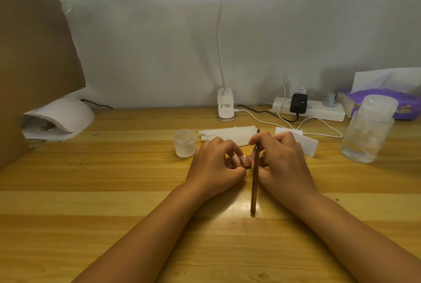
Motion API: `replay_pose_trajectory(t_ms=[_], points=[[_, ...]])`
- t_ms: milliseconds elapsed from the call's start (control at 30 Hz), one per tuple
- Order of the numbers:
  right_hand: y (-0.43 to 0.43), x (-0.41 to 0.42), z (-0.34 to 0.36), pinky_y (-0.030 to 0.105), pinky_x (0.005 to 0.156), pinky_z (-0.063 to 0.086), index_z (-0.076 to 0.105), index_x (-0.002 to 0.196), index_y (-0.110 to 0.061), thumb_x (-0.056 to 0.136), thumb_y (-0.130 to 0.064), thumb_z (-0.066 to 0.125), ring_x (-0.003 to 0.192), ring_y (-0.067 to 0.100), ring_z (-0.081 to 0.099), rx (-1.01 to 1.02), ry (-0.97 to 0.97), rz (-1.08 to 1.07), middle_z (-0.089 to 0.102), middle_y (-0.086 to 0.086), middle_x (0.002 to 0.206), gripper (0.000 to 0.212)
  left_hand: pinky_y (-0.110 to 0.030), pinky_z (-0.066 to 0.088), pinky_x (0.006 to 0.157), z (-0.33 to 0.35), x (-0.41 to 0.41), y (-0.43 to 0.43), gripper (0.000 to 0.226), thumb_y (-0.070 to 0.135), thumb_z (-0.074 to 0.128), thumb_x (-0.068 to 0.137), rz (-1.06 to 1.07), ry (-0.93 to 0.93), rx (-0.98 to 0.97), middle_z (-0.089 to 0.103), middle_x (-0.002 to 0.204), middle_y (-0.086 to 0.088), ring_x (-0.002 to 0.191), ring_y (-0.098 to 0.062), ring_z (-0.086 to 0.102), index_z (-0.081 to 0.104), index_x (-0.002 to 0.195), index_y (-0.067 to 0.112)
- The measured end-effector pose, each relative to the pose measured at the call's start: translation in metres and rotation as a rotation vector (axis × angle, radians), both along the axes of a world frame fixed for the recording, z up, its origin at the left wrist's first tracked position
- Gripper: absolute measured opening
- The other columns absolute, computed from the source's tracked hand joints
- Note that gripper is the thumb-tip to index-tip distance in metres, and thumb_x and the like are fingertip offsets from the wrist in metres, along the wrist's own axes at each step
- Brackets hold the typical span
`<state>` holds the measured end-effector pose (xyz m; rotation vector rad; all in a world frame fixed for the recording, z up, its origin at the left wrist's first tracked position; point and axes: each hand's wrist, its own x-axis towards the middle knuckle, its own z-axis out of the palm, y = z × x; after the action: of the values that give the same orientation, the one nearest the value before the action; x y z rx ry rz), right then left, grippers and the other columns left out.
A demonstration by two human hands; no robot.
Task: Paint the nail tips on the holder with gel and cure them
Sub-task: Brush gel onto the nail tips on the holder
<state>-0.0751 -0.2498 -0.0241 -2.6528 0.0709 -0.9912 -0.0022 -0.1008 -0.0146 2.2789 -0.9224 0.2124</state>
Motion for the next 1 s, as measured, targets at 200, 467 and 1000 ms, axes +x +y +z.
replay_pose_trajectory(t_ms=[200,467,1000], points=[[0.0022,-0.0012,0.0008,0.034,0.074,0.042,0.056,0.109,-0.026,0.076,-0.013,0.077,0.099,0.016,0.043,-0.002,0.001,-0.008,0.057,-0.005,0.092,0.041,-0.031,0.044,0.082,-0.0008,0.0,-0.0003,0.022,0.032,0.069,0.078,-0.002,-0.003,0.006,0.055,0.096,0.012,0.098,-0.011,0.049,0.063,0.1,0.034],[0.0021,-0.0025,0.0029,0.034,0.08,0.042,0.049,0.119,-0.029,0.07,-0.032,0.081,0.106,0.015,0.041,0.06,0.043,0.002,0.039,-0.015,0.1,0.059,-0.032,0.041,0.081,-0.0039,0.003,-0.0011,0.018,0.037,0.067,0.079,0.089,-0.027,-0.006,0.051,0.09,0.014,0.096,-0.012,0.047,0.063,0.096,0.034],[0.0002,-0.0025,0.0052,0.04,0.081,0.046,0.053,0.114,-0.027,0.077,-0.007,0.072,0.099,0.016,0.045,0.07,0.033,-0.075,0.054,-0.003,0.1,0.046,-0.024,0.037,0.068,-0.0011,0.0024,-0.0002,0.031,0.029,0.069,0.08,0.149,0.001,-0.063,0.056,0.094,0.012,0.094,-0.011,0.047,0.048,0.102,0.032]])
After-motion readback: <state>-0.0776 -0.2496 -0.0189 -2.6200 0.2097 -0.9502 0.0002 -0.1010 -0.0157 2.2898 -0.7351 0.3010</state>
